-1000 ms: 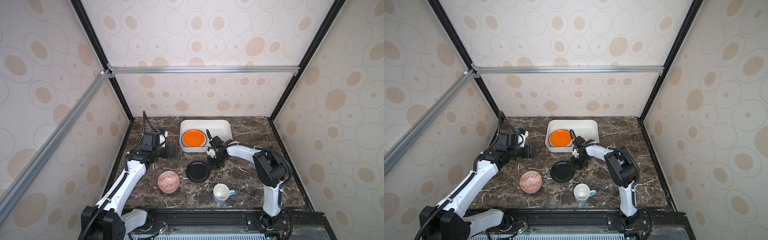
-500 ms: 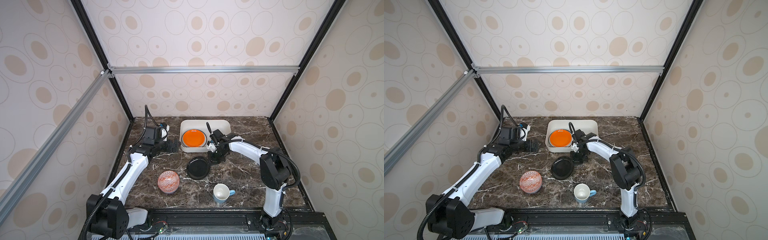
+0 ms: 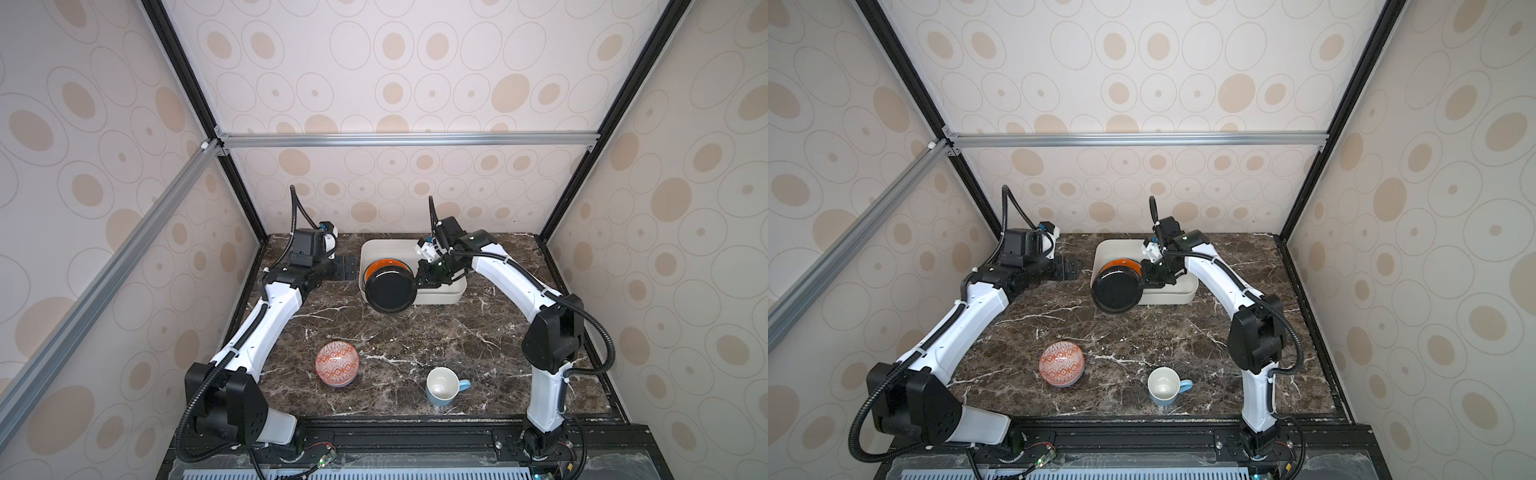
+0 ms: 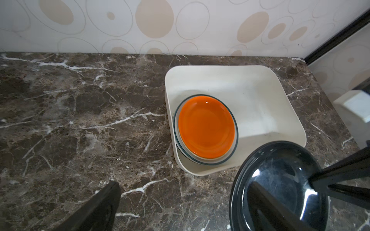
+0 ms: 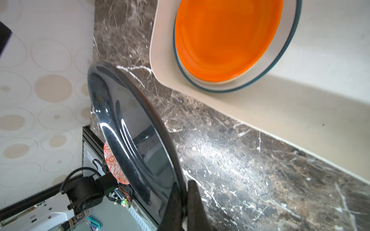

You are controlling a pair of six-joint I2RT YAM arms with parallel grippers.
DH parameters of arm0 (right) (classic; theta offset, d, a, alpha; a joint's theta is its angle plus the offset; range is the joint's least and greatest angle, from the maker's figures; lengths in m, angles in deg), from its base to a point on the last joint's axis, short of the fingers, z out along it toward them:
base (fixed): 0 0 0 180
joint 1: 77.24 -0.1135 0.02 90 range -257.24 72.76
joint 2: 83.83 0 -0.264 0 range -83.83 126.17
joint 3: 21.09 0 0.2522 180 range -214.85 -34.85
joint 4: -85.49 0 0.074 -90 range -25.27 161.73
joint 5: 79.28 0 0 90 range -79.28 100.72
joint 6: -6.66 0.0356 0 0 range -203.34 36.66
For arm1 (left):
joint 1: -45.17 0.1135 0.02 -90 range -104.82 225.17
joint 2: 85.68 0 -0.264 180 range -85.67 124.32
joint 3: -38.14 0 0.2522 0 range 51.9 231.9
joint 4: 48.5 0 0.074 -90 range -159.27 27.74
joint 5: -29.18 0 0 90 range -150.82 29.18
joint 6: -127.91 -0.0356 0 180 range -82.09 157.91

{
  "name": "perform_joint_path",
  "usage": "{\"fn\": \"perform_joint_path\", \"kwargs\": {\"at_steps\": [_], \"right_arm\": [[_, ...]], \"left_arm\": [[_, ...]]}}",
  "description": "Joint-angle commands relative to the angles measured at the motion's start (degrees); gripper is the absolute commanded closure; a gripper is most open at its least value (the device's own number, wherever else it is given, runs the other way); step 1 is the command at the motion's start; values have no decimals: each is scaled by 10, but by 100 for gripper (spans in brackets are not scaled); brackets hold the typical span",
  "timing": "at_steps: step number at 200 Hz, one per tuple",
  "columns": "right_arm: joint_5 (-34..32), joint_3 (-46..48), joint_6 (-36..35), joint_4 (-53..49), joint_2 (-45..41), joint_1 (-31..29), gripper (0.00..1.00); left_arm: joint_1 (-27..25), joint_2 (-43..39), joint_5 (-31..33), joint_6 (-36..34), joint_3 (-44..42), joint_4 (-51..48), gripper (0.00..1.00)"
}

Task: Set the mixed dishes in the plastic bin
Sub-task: 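Lift the black plate on edge and carry it into the bin with the right gripper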

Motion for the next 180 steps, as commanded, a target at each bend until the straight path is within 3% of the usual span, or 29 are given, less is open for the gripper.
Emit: {"fn": "perform_joint_path", "kwargs": {"at_steps": [1,82,160,180], "right_arm": [[23,-43,11,2,57,13,100],[8,-251,44,25,250,25,100],[-3,-255,59,40,289,39,100],[-10,-251,53,35,290,41,95]], "left_arm": [[4,17,24,-16,49,9,1],[11,75,36,-28,123,1,1],[23,72,29,-33,114,-5,1],[24,66,26,-32,103,-3,1]]}}
